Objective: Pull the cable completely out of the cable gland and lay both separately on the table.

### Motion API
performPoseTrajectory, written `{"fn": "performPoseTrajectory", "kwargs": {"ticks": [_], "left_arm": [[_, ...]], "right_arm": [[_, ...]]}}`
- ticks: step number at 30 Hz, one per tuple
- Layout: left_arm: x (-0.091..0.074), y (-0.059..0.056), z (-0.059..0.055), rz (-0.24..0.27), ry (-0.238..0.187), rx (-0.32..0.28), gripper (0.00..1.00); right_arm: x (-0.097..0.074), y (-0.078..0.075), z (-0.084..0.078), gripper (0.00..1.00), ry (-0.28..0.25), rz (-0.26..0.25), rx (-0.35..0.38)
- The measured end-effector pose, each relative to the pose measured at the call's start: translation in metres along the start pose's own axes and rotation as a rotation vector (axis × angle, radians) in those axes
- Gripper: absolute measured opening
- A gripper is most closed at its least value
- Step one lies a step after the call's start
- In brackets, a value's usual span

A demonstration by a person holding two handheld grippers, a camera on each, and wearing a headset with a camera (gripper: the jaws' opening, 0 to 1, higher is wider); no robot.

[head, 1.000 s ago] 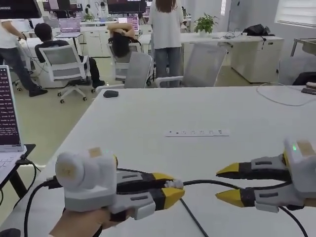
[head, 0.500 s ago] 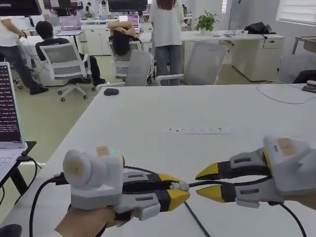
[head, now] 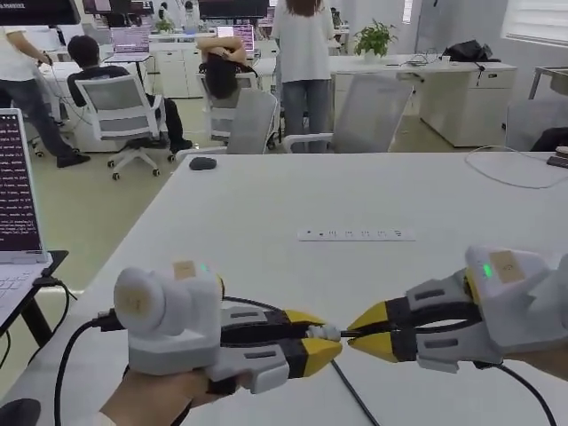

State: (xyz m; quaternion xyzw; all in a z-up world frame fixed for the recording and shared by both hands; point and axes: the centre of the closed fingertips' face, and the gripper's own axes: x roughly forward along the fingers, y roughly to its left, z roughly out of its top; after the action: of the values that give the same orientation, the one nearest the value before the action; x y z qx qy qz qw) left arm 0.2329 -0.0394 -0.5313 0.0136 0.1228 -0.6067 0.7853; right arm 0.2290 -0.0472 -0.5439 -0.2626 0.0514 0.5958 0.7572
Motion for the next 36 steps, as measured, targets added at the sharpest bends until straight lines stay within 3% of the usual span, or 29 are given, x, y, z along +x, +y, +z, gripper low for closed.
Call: {"fn": "performPoseTrajectory", "kwargs": {"ticks": [13,36], "left_arm": [[-0.009,0.008,0.001,0.026,-0.014,-0.015,0.16],[-0.027,0.022,0.002,0.077,-0.042,-0.054,0.16]], "right_arm": [[-0.011,-0.004,-0.015,0.02,0.010,-0.033,0.037],[-0.039,-0.002,-0.064,0.02,0.094,-0.062,0.140]]}}
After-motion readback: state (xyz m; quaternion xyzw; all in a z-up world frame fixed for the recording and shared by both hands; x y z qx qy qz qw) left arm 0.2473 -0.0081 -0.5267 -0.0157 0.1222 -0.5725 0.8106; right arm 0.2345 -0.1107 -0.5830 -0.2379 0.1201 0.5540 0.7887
